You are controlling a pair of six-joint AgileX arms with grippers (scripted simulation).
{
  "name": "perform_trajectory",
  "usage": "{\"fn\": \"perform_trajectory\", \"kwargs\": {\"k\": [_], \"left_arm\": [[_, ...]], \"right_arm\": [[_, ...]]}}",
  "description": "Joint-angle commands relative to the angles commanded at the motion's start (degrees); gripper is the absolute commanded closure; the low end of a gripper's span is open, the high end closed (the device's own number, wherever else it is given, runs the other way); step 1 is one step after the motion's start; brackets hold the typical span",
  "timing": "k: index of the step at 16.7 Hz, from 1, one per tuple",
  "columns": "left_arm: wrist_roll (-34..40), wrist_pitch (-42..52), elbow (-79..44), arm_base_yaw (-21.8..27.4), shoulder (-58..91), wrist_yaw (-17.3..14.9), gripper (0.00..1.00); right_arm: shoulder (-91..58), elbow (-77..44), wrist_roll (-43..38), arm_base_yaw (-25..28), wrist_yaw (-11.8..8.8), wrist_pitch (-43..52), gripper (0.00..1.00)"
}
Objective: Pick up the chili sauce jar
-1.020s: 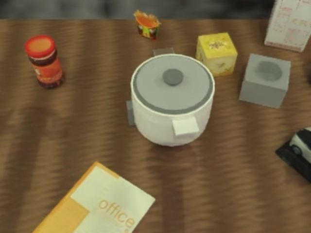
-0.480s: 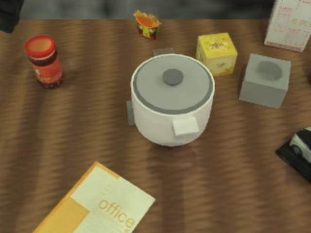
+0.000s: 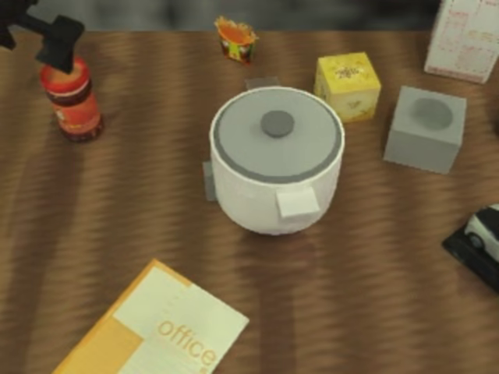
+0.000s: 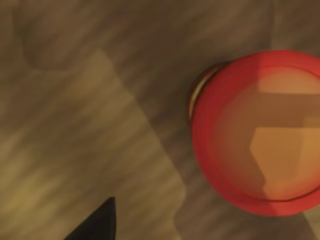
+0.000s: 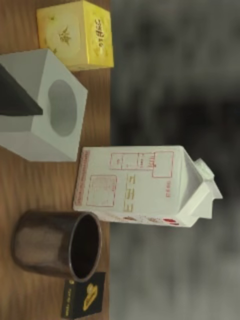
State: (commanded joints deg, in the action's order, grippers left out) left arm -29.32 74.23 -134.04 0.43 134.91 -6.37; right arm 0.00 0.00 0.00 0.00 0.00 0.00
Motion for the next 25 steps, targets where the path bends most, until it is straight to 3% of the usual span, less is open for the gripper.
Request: {"fn": "perform_trajectory", "kwargs": {"k": [6, 12, 19, 23, 25], "left_arm": [[-2.1, 5.6, -11.1, 0.1, 10.7, -0.3, 0.00], [-2.1, 5.3, -10.7, -0.2, 10.7, -0.3, 0.00], [-1.6, -4.5, -1.8, 0.6, 11.4, -0.3, 0.00], [-1.5, -5.1, -1.3, 0.7, 11.5, -0.3, 0.00], [-1.5, -5.1, -1.3, 0.7, 11.5, -0.3, 0.15]], "right_arm": [[0.0, 0.0, 0.0, 0.0, 0.0, 0.0, 0.00], [0.0, 0.0, 0.0, 0.0, 0.0, 0.0, 0.00], [0.0, 0.0, 0.0, 0.0, 0.0, 0.0, 0.00], [0.0, 0.0, 0.0, 0.0, 0.0, 0.0, 0.00], [0.0, 0.0, 0.0, 0.0, 0.0, 0.0, 0.00]]}}
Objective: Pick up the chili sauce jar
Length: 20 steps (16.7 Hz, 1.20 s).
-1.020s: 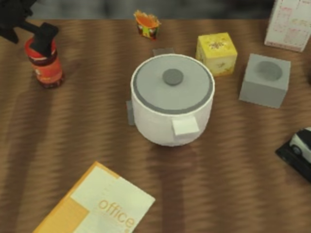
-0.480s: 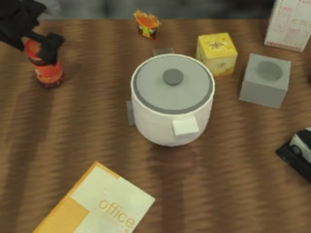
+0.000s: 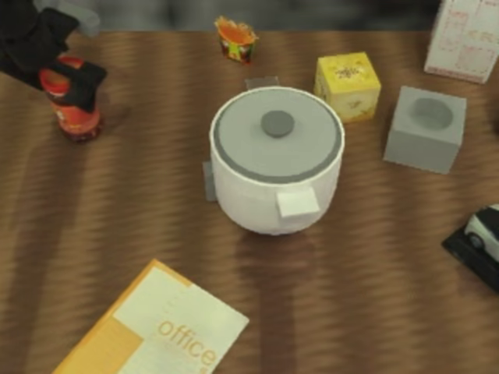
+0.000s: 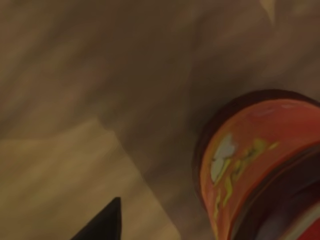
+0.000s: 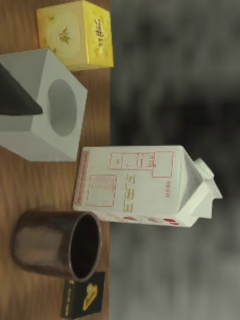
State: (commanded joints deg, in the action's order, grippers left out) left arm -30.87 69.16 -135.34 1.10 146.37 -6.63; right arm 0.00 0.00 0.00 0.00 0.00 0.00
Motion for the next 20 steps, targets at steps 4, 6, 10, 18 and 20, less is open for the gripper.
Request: {"fn": "perform_trajectory", "kwargs": {"k": [4, 6, 10, 18, 20], "left_arm": [[0.0, 0.0, 0.0, 0.0, 0.0, 0.0, 0.45], [0.0, 0.0, 0.0, 0.0, 0.0, 0.0, 0.60], [0.0, 0.0, 0.0, 0.0, 0.0, 0.0, 0.90], [0.0, 0.0, 0.0, 0.0, 0.0, 0.0, 1.00], [-0.1, 0.0, 0.0, -0.2, 0.0, 0.0, 1.00]], "right_arm": [[0.0, 0.0, 0.0, 0.0, 0.0, 0.0, 0.00], [0.0, 0.0, 0.0, 0.0, 0.0, 0.0, 0.00], [0.0, 0.0, 0.0, 0.0, 0.0, 0.0, 0.00], [0.0, 0.0, 0.0, 0.0, 0.0, 0.0, 0.00], [0.0, 0.0, 0.0, 0.0, 0.0, 0.0, 0.00]]}}
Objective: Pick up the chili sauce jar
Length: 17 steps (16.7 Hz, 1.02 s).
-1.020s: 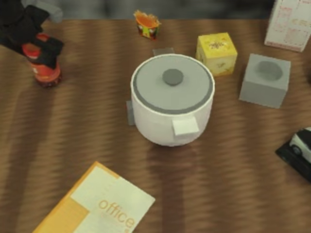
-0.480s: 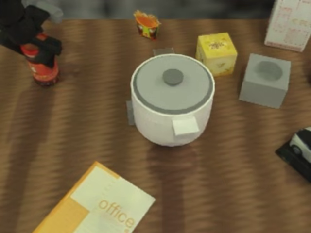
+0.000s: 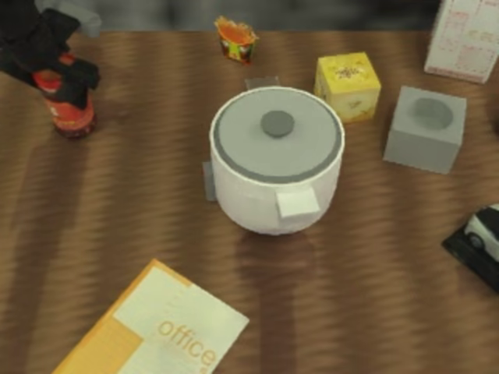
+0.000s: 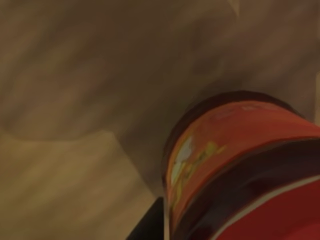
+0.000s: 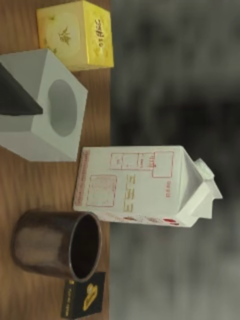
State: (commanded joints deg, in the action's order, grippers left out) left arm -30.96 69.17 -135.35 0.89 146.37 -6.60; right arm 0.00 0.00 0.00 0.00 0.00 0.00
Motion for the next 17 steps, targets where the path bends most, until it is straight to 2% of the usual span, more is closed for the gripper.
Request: {"fn": "perform_trajectory", "kwargs": {"k": [4, 12, 17], "left_arm": [[-0.1, 0.3, 4.1, -0.1, -4.2, 0.0, 1.00], [0.0, 2.3, 25.1, -1.4, -27.6, 0.3, 1.00], [-0.1, 2.5, 26.4, -1.1, -29.0, 0.3, 1.00]], "right_arm": [[0.0, 0.0, 0.0, 0.0, 0.0, 0.0, 0.00], [0.0, 0.0, 0.0, 0.0, 0.0, 0.0, 0.00], [0.0, 0.0, 0.0, 0.0, 0.0, 0.0, 0.00]]}}
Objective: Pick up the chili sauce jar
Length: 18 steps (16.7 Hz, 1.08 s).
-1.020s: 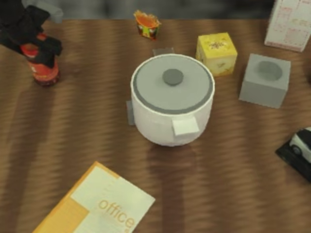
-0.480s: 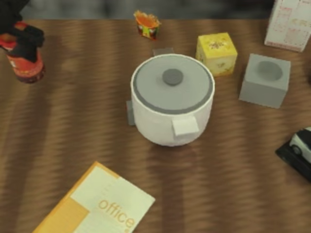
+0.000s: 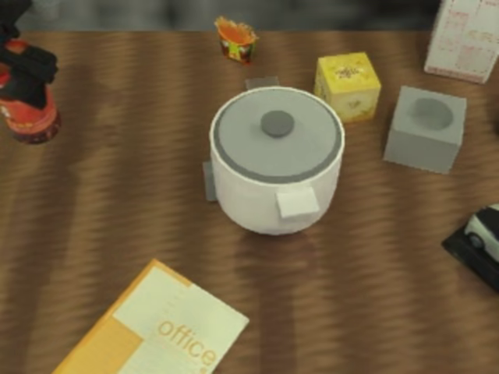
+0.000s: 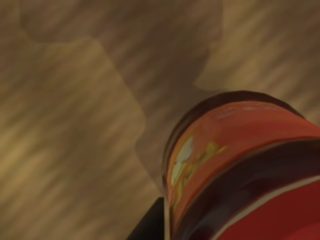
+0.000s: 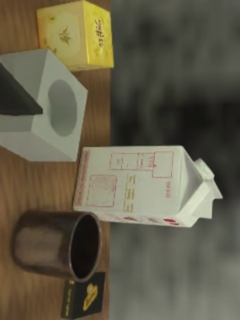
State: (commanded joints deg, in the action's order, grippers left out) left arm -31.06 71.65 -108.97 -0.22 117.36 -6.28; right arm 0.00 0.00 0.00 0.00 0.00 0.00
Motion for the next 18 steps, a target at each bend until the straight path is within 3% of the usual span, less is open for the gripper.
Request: {"fn": "perform_trajectory", "kwargs": {"k": [5, 13, 18], "left_arm": [[6.5, -2.1, 2.4, 2.9, -0.5, 1.5, 1.00], [39.1, -10.9, 13.2, 14.2, -2.7, 7.8, 1.00], [48.2, -14.4, 17.3, 18.4, -3.9, 10.2, 1.00]], "right_arm": [[0.0, 0.0, 0.0, 0.0, 0.0, 0.0, 0.00], [0.0, 0.0, 0.0, 0.0, 0.0, 0.0, 0.00], [0.0, 0.0, 0.0, 0.0, 0.0, 0.0, 0.00]]}}
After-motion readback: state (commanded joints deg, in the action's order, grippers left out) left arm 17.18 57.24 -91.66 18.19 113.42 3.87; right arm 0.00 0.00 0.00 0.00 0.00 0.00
